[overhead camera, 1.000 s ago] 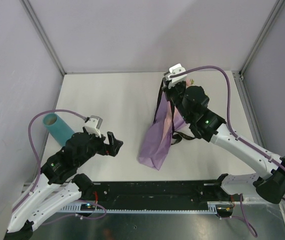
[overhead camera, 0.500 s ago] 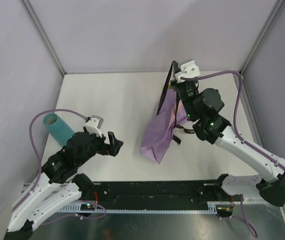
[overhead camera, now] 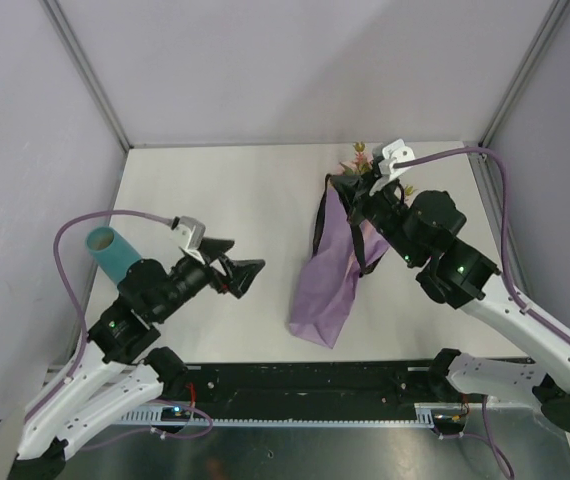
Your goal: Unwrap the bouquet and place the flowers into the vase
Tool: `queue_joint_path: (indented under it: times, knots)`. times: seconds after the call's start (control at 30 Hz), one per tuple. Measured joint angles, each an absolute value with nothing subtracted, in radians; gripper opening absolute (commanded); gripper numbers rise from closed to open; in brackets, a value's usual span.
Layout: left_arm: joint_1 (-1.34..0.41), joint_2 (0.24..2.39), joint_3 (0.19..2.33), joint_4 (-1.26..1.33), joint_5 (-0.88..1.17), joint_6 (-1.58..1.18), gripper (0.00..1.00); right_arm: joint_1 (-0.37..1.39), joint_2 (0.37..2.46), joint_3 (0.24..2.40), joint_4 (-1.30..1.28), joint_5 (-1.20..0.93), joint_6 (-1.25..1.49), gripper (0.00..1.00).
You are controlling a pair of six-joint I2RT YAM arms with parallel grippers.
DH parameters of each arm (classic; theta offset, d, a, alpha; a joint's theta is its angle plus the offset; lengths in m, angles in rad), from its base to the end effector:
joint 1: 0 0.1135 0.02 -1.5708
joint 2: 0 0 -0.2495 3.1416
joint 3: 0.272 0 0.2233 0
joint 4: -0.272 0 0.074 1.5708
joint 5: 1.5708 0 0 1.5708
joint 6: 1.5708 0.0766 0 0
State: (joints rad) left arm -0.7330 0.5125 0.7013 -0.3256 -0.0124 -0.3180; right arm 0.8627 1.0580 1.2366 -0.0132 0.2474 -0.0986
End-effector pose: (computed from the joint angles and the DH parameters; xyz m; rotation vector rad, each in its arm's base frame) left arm 0.1134 -0.1008 0.3146 0.3550 1.7327 -0.7640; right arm 0.1735 0.1738 0.4526 -0.4687 1.3468 0.4583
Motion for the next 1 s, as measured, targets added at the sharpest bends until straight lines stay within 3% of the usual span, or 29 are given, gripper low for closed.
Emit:
queue_joint_path:
  times: [0.13, 0.33, 0.57, 1.0]
  knots:
    - [-0.733, 0.603, 0.696, -0.046, 0.088, -0.255, 1.0, 0.862, 1.005, 1.156, -0.067, 0.19, 0.078, 0.0]
    - [-0.759, 0.907, 0.711, 0.26, 0.197, -0.154, 1.0, 0.853, 0.962, 1.096, -0.069, 0.122, 0.271, 0.0]
    - [-0.838, 1.153, 0.739, 0.435, 0.208, -0.062, 1.0, 0.837, 0.929, 1.036, -0.006, 0.04, 0.413, 0.0]
    - [-0.885, 1.303, 0.778, 0.624, 0.327, -0.035, 1.0, 0.768, 0.884, 0.991, 0.052, -0.029, 0.499, 0.0]
